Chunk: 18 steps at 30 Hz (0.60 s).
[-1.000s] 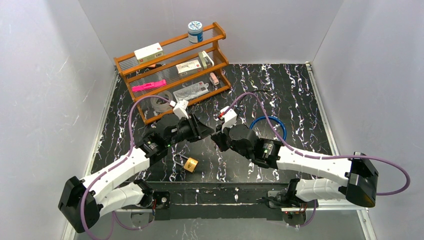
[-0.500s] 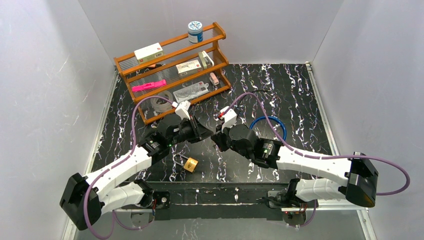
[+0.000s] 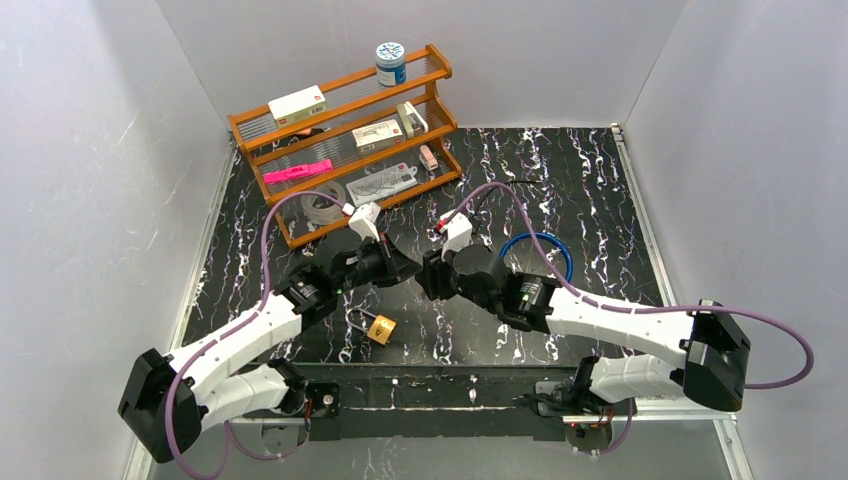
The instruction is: Unlock with the key
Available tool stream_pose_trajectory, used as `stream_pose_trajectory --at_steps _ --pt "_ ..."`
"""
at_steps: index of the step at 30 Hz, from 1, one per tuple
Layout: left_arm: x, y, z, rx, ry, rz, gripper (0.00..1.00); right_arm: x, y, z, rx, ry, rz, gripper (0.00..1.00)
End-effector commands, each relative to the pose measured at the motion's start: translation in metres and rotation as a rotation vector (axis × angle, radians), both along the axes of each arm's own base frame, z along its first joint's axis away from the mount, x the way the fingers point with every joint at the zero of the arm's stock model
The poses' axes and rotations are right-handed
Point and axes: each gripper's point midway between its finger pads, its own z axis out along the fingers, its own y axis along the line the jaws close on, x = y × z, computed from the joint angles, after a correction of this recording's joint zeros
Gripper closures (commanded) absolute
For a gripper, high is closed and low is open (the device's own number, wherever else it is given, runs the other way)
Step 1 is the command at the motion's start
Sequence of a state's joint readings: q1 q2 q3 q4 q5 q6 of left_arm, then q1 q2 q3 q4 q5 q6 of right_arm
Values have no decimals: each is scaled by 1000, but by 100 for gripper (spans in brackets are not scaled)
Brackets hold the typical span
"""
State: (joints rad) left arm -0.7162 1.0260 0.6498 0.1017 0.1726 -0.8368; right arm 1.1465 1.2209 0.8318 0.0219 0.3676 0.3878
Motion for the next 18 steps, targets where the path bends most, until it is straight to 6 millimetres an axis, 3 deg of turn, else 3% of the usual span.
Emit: stream_pose_trajectory --at_steps 1,8,12,18 --pt "6 1 11 15 -46 2 100 9 0 29 106 9 -22 42" --pt "5 -9 28 -13 -92 -98 100 -11 -9 44 292 85 87 36" --pt "-11 -24 57 -104 -150 -241 100 -18 -23 63 459 127 93 35" --pt "-28 -38 106 -248 -215 -359 100 -25 -33 71 603 185 105 35"
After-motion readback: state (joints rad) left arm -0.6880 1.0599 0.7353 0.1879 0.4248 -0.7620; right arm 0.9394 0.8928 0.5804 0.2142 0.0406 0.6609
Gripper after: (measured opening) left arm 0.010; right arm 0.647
